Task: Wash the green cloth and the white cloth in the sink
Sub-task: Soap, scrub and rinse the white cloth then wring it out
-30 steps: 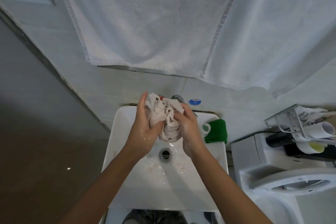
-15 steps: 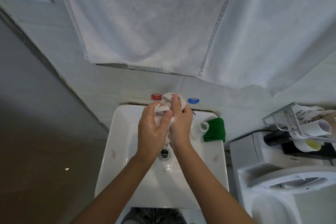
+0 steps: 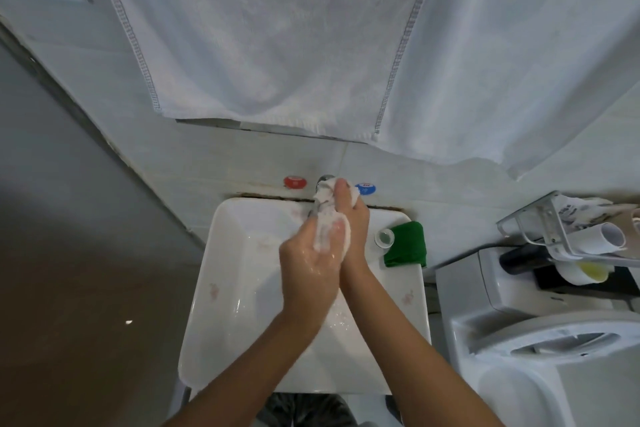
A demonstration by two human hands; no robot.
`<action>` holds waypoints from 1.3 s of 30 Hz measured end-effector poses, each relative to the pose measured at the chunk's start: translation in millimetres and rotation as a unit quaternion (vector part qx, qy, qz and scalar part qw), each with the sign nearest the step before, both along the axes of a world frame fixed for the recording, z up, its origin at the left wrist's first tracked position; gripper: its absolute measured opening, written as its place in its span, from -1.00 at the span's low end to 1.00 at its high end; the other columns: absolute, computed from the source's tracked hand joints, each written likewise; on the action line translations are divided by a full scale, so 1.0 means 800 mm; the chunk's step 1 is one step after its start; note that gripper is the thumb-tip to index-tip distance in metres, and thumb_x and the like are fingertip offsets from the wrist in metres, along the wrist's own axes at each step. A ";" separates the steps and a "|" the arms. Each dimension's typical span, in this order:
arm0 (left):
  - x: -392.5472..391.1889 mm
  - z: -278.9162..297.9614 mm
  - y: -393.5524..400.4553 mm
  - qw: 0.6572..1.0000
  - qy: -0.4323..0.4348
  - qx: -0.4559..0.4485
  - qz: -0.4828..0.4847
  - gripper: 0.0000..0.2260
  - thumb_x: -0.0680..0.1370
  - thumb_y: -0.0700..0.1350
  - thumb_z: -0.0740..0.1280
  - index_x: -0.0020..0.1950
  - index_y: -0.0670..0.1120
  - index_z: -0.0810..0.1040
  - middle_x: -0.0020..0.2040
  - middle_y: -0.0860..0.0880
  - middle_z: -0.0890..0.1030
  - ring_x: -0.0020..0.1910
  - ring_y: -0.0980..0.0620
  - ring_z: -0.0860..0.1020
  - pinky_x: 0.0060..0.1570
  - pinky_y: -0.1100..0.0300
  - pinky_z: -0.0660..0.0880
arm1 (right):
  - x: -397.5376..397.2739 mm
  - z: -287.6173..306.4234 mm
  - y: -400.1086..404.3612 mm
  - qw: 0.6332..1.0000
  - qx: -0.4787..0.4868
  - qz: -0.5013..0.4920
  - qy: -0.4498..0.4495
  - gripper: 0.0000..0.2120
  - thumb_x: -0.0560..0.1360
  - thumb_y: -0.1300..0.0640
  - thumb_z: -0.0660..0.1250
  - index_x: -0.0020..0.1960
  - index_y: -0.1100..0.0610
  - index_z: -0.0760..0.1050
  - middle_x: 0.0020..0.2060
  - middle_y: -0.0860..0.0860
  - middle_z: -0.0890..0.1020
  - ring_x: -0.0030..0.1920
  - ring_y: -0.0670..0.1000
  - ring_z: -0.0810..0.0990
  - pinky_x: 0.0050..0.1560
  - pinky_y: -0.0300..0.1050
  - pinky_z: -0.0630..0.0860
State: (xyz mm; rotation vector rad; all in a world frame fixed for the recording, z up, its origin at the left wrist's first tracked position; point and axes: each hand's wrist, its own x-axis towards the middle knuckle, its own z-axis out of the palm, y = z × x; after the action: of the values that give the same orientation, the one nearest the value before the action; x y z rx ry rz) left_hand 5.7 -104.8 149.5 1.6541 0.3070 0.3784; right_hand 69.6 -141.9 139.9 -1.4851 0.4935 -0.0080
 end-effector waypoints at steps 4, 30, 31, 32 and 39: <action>0.067 -0.003 0.041 0.995 0.066 0.002 0.072 -0.78 0.56 -0.07 0.31 -0.28 -0.05 0.50 -0.37 0.02 0.55 -0.34 0.11 0.53 -0.27 0.21 0.47 | -0.048 -0.001 0.013 0.995 0.020 0.080 0.054 -0.77 0.63 0.02 0.17 -0.07 0.00 0.58 -0.22 -0.03 0.69 -0.16 -0.05 0.66 -0.09 -0.11 0.59; 0.075 0.008 0.053 0.983 0.091 -0.115 0.106 -0.66 0.53 -0.15 0.30 -0.44 0.05 0.39 -0.50 0.14 0.41 -0.46 0.17 0.40 -0.30 0.20 0.37 | -0.049 0.020 0.013 0.990 0.006 0.142 0.011 -0.75 0.61 0.11 0.18 -0.14 0.17 0.54 -0.27 0.12 0.63 -0.18 -0.03 0.63 -0.10 -0.11 0.56; 0.073 0.007 0.050 0.983 0.094 -0.111 0.109 -0.68 0.54 -0.13 0.30 -0.42 0.05 0.40 -0.48 0.14 0.44 -0.45 0.17 0.42 -0.30 0.21 0.39 | -0.045 0.023 0.012 0.990 0.000 0.142 0.004 -0.74 0.61 0.12 0.19 -0.18 0.18 0.53 -0.33 0.09 0.60 -0.22 -0.04 0.61 -0.15 -0.10 0.55; 0.063 0.006 0.041 0.985 0.095 -0.100 0.105 -0.73 0.56 -0.10 0.30 -0.35 0.03 0.45 -0.43 0.12 0.50 -0.41 0.17 0.48 -0.31 0.27 0.43 | -0.031 0.025 0.009 0.992 -0.015 0.128 0.002 -0.74 0.60 0.12 0.21 -0.24 0.15 0.51 -0.39 0.01 0.57 -0.30 -0.08 0.58 -0.22 -0.11 0.53; 0.057 0.009 0.026 0.989 0.076 -0.071 0.101 -0.76 0.57 -0.10 0.29 -0.30 0.02 0.43 -0.39 0.12 0.51 -0.41 0.26 0.50 -0.30 0.37 0.42 | -0.022 0.031 0.015 0.998 -0.021 0.066 -0.007 -0.70 0.59 0.17 0.21 -0.32 0.05 0.40 -0.50 -0.12 0.47 -0.46 -0.18 0.45 -0.38 -0.24 0.41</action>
State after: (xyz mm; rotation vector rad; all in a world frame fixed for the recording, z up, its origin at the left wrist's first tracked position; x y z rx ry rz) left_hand 51.2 -83.7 156.6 1.5190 0.6072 0.3735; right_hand 52.3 -129.5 164.8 -1.5554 0.3852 0.0747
